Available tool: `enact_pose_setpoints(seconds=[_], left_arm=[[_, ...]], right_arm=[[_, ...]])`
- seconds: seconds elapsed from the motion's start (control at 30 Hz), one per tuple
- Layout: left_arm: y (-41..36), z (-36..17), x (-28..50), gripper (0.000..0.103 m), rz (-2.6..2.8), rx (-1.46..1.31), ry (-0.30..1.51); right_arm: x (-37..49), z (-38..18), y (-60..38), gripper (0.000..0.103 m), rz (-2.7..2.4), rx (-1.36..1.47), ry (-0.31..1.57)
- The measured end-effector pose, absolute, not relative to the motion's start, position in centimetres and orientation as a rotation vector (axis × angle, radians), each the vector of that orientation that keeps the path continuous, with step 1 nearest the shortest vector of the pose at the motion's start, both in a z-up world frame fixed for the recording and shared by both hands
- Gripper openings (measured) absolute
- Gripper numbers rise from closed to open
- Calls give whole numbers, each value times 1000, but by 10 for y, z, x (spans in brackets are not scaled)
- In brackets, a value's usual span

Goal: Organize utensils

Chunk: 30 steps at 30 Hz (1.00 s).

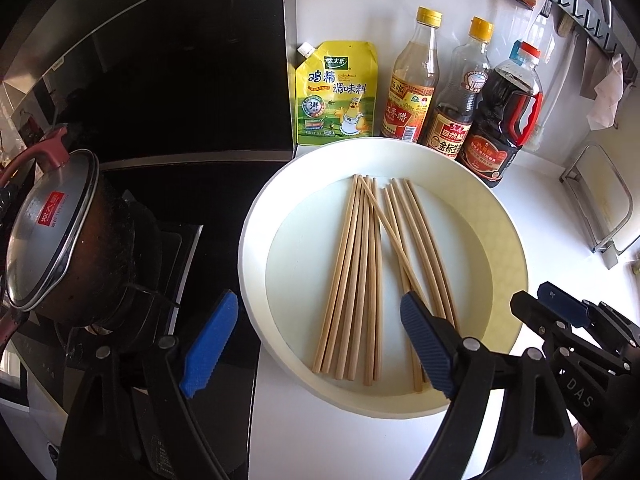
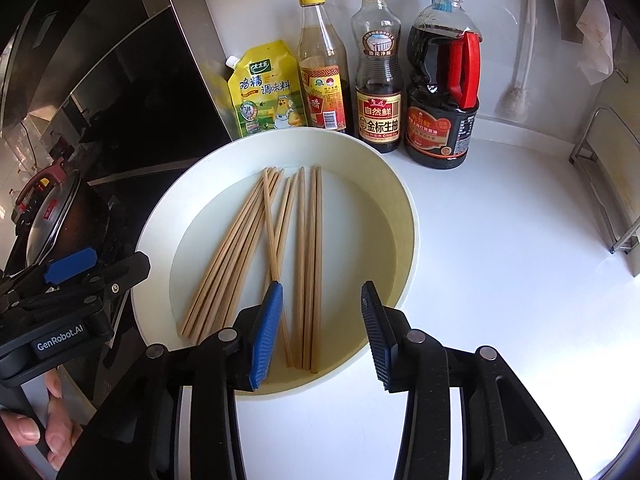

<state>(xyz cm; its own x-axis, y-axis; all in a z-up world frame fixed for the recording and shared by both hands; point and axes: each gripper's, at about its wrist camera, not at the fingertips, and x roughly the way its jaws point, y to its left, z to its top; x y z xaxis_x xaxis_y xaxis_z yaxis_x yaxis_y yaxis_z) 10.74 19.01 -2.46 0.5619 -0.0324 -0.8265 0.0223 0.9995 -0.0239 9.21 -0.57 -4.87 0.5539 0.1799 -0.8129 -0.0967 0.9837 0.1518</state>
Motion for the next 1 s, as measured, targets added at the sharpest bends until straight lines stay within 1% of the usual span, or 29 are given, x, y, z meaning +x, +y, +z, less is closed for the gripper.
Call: enact_pose_setpoints(seconds=[0.1, 0.23, 0.5, 0.87, 1.0], left_arm=[[190, -24, 104, 82, -31, -12, 971], [190, -22, 101, 86, -33, -22, 964], [187, -21, 97, 87, -28, -24, 960], [174, -16, 88, 94, -9, -6, 945], [170, -16, 87, 95, -4, -7, 940]], right_arm=[[90, -48, -7, 39, 165, 90, 971], [86, -46, -10, 40, 163, 86, 969], [80, -43, -15, 42, 166, 79, 965], [73, -40, -24, 45, 167, 79, 960], [72, -39, -28, 45, 165, 80, 955]])
